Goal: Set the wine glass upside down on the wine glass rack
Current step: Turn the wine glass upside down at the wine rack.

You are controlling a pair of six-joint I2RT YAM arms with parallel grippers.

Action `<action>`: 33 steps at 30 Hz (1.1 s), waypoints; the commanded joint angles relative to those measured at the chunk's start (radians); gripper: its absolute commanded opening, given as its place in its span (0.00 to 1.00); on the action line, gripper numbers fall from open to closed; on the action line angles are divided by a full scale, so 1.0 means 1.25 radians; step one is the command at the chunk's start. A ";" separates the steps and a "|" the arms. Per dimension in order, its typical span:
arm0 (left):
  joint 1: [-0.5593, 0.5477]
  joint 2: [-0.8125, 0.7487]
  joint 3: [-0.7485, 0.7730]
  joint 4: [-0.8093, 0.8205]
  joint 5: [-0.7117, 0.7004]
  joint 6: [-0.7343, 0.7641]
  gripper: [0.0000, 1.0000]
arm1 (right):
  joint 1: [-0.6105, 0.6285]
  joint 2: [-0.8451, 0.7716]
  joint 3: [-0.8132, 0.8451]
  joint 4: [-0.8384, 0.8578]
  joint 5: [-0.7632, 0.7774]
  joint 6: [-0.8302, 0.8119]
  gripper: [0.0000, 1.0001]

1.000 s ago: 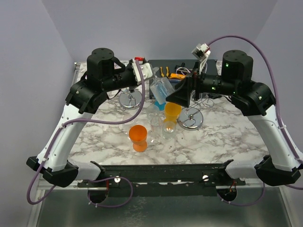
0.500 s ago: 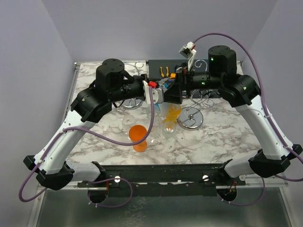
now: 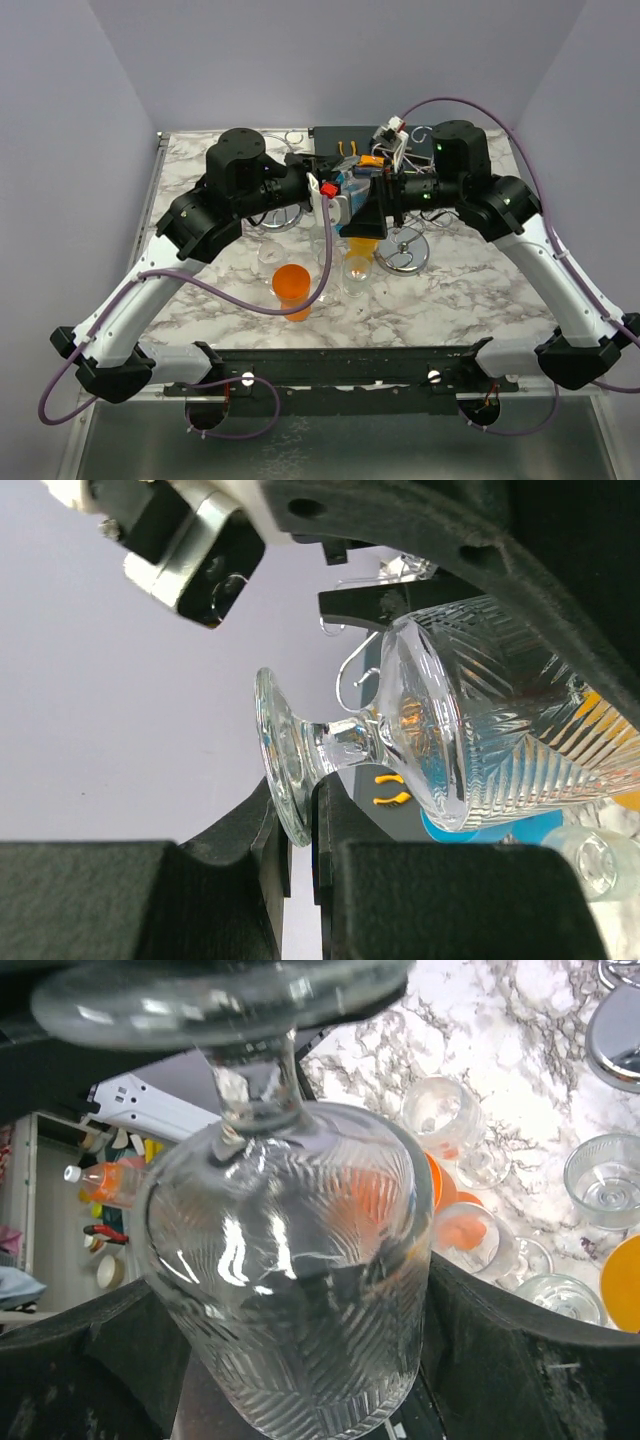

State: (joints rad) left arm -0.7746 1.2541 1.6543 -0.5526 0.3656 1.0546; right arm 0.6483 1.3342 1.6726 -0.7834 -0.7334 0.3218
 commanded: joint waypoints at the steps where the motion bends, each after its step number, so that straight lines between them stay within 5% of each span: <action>1: -0.010 -0.035 0.003 0.094 -0.014 0.019 0.00 | 0.004 -0.055 -0.038 0.083 0.022 0.032 0.80; 12: -0.063 -0.049 -0.030 0.095 -0.043 0.025 0.00 | 0.004 -0.148 -0.173 0.315 0.116 0.080 0.45; 13: -0.065 -0.049 -0.033 0.096 -0.043 0.024 0.07 | 0.004 -0.157 -0.186 0.329 0.131 0.078 0.40; 15: -0.070 -0.050 -0.038 0.096 -0.044 0.016 0.43 | 0.004 -0.177 -0.207 0.339 0.164 0.063 0.28; 21: -0.075 -0.027 -0.035 0.095 -0.082 -0.122 0.94 | 0.004 -0.216 -0.224 0.273 0.303 -0.022 0.01; 33: -0.068 0.066 0.027 0.094 -0.193 -0.505 0.99 | 0.004 -0.190 -0.106 0.226 0.650 -0.151 0.00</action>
State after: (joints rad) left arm -0.8600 1.3106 1.6585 -0.4187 0.1860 0.6411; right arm 0.6544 1.0931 1.4731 -0.5781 -0.1448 0.2111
